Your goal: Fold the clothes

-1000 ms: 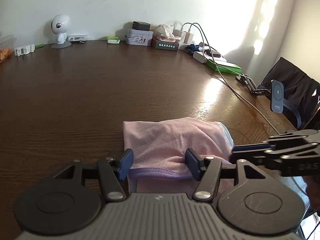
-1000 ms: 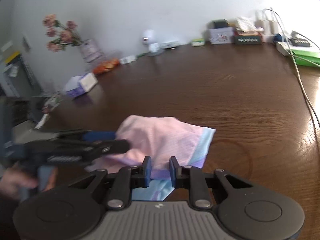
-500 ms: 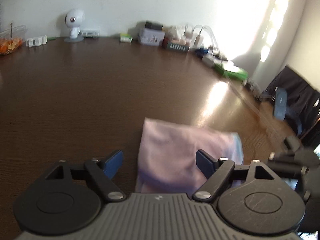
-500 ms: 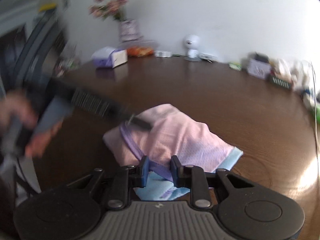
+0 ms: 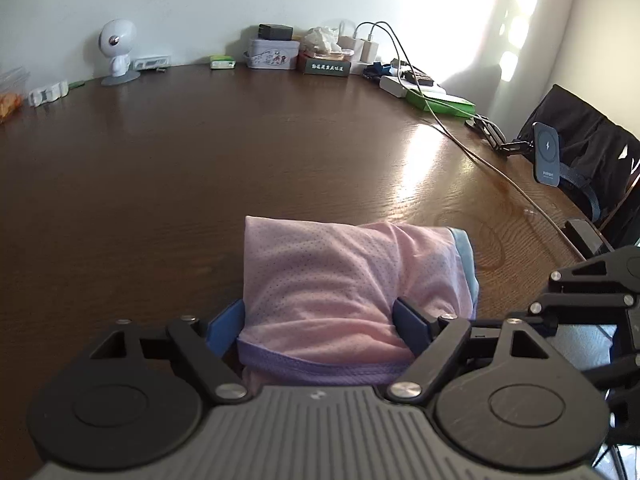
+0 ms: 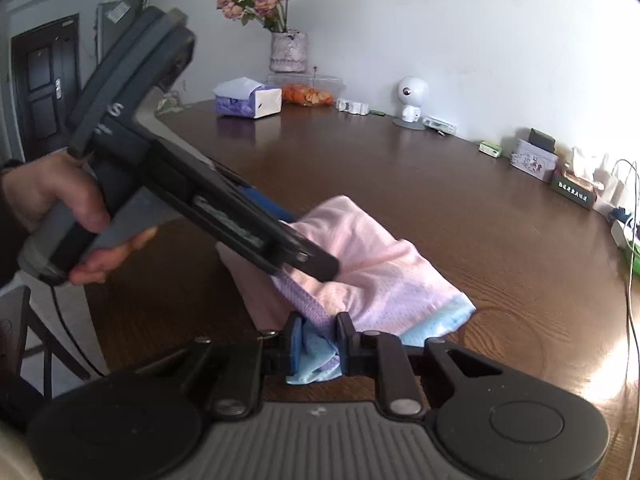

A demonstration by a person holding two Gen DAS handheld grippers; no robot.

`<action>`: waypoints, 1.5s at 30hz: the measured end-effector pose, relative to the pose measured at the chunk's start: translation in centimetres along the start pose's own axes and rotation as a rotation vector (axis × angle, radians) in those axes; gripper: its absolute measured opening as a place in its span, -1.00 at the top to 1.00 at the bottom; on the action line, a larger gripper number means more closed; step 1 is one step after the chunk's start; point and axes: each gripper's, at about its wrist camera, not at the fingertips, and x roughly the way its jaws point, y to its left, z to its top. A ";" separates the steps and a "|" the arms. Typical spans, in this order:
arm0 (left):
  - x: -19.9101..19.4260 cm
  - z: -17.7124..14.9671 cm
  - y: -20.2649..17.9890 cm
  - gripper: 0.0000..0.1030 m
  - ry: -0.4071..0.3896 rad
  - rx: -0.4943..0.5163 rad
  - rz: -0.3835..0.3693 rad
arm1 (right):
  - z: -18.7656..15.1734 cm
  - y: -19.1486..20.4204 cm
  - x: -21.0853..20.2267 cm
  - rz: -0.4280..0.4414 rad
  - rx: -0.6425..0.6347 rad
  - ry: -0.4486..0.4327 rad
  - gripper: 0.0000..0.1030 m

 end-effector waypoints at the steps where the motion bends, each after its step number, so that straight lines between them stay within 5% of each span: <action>1: -0.3 -0.2 0.1 -0.66 0.000 -0.005 -0.001 | -0.1 -0.1 -0.2 -0.003 -0.017 0.007 0.79; 6: -1.3 -1.3 -0.2 -0.71 -0.001 0.022 -0.008 | -0.6 0.1 -1.3 -0.007 -0.066 0.010 0.81; 8: -1.6 -1.5 0.2 -0.71 -0.001 0.014 -0.023 | -0.6 -0.2 -2.4 0.033 -0.064 -0.041 0.67; 10: -2.1 -1.6 0.6 -0.71 0.004 0.006 -0.030 | -0.3 -0.9 -2.8 0.055 -0.056 -0.070 -0.23; 11: -2.3 -1.6 0.9 -0.71 0.006 0.003 -0.033 | -0.2 -1.4 -2.6 0.061 -0.053 -0.076 -0.35; 14: -3.4 -2.1 1.3 -0.71 0.003 0.002 -0.039 | -0.2 -2.5 -1.5 0.109 -0.021 -0.052 -0.27; 16: -3.8 -2.7 1.0 -0.71 0.015 0.023 -0.046 | -0.4 -2.3 -0.5 0.137 -0.027 -0.011 0.22; 17: -3.9 -3.0 0.8 -0.70 0.023 0.036 -0.049 | -0.5 -2.0 0.0 0.145 -0.039 0.006 0.26; 20: -4.0 -3.9 -0.3 -0.34 0.010 0.086 -0.042 | -1.0 -1.2 -0.3 0.129 -0.026 -0.010 0.40; 24: -2.5 -3.2 -1.8 -0.13 -0.018 0.110 -0.055 | -2.5 -0.8 -1.7 0.076 -0.003 -0.007 0.67; 32: 0.3 -0.5 -4.4 -0.11 0.025 0.148 -0.104 | -3.9 -2.6 -3.7 -0.109 0.019 0.023 0.66; 40: -2.6 -2.4 -3.1 -0.45 -0.024 0.155 -0.112 | -5.2 -3.3 -5.3 -0.101 0.080 -0.016 0.07; 42: -1.9 -2.5 -3.9 -0.38 -0.014 0.194 -0.090 | -5.0 -3.7 -4.8 -0.093 0.096 -0.009 0.07; 45: -1.3 -2.7 -4.2 0.12 -0.015 0.221 -0.049 | -4.7 -3.8 -3.9 -0.079 0.103 0.012 0.14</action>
